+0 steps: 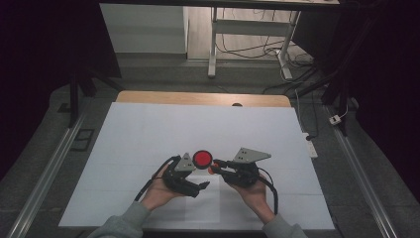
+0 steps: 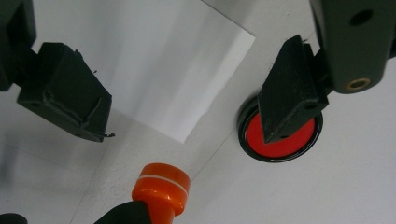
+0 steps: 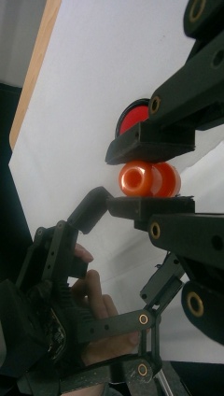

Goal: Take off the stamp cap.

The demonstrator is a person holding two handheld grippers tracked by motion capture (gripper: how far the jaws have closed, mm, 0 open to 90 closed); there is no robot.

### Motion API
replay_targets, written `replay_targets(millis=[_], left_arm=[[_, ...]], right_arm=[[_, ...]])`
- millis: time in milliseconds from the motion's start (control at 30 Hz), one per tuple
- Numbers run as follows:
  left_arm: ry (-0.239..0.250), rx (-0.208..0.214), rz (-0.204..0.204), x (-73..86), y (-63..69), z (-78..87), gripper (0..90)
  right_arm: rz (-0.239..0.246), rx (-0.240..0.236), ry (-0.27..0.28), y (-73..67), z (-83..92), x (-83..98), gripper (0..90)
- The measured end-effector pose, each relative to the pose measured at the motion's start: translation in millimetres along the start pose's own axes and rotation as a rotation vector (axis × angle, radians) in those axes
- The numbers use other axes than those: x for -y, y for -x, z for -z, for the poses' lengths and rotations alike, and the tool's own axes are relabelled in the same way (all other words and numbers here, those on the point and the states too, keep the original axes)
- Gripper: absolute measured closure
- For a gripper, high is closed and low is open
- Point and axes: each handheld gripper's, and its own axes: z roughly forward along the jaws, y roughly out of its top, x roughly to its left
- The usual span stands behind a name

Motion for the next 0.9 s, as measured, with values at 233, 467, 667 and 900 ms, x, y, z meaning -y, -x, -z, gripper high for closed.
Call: replay_targets(millis=[233, 467, 667, 900], left_arm=[[-0.001, 0.0, -0.007, -2.8, 1.5, -4.5, 18.4], [0.0, 0.003, -0.015, -6.5, 3.5, -10.7, 19.1], [0.009, -0.002, -0.02, -8.4, 3.7, -13.8, 22.0], [0.023, 0.0, -0.016, -9.0, 1.5, -16.5, 29.3]], right_arm=[[0.0, -0.002, -0.002, -0.5, -1.3, 0.6, 71.9], [0.002, -0.002, 0.002, -1.3, -2.4, 0.8, 71.9], [0.004, -0.003, -0.001, -1.3, -2.6, 0.9, 71.9], [0.005, -0.002, 0.002, -1.1, -2.7, 0.9, 71.8]])
